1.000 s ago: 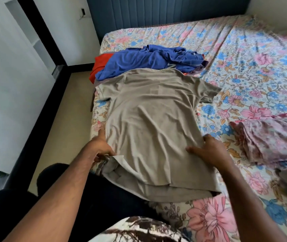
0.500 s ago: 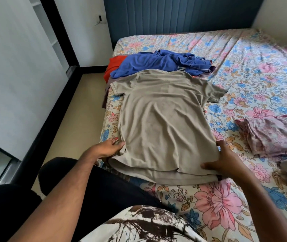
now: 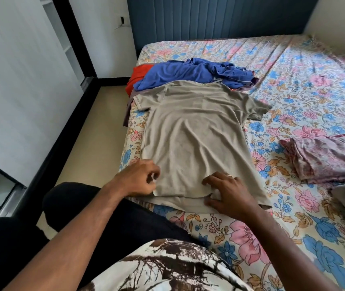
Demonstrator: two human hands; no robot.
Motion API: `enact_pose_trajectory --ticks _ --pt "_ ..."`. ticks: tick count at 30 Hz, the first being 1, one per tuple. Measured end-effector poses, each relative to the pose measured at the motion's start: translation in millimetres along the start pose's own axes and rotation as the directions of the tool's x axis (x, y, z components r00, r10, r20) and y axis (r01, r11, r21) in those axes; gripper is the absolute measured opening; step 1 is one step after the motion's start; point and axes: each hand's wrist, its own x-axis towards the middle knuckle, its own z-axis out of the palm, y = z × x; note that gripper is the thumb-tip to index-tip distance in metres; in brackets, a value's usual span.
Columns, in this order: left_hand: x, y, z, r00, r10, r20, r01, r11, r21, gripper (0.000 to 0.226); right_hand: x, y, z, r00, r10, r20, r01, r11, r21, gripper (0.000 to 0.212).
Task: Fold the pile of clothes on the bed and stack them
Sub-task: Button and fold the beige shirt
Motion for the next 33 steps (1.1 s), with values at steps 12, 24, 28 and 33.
enact_pose_trajectory --ticks 12,24,28,33 --pt "-0.4 -15.0 10.7 0.954 -0.157 0.256 0.187 0.978 -0.094 0.022 -17.5 4.2 11.3 0.946 -0.211 -0.245 0.226 0.974 0.035 0.023" --pt "13.4 -51.3 28.6 0.667 -0.744 -0.036 0.667 0.618 -0.417 0.054 -7.6 50.9 -14.7 0.615 0.728 -0.304 -0.729 0.671 0.131 0.055" --pt "31.8 -39.7 31.0 0.662 -0.74 -0.118 0.648 0.645 -0.405 0.016 0.8 49.8 -14.6 0.64 0.722 -0.264 -0.729 0.679 0.089 0.036" --pt "25.6 -45.8 33.8 0.517 -0.855 -0.026 0.707 0.445 -0.55 0.035 -8.5 65.2 -19.5 0.649 0.718 -0.253 -0.717 0.688 0.113 0.037"
